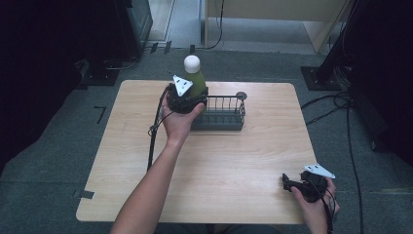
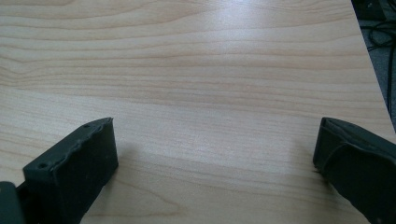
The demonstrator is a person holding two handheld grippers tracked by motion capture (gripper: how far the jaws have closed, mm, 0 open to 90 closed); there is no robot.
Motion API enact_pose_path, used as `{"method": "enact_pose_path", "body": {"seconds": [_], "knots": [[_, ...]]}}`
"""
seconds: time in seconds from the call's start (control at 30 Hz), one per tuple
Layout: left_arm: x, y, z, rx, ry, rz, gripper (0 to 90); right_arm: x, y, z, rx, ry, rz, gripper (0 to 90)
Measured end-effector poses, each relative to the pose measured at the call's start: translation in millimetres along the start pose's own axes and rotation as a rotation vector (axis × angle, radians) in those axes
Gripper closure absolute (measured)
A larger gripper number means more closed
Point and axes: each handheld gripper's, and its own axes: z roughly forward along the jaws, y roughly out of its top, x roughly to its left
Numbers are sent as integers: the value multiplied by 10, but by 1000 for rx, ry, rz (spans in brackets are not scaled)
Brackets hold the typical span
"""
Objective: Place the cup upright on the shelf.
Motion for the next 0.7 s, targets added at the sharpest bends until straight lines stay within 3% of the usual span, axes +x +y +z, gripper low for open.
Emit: {"method": "enact_pose_path", "body": {"seconds": [0.3, 0.43, 0.6, 0.7], "knots": [[6, -110, 135, 61, 10, 9, 218, 1, 0, 0, 0, 0, 1, 0], [1, -122, 155, 54, 7, 11, 217, 1, 0, 0, 0, -1, 1, 0], [50, -136, 199, 44, -9, -32, 213, 0, 0, 0, 0, -1, 1, 0], [94, -124, 211, 63, -26, -66, 204, 0, 0, 0, 0, 0, 1, 0]]}}
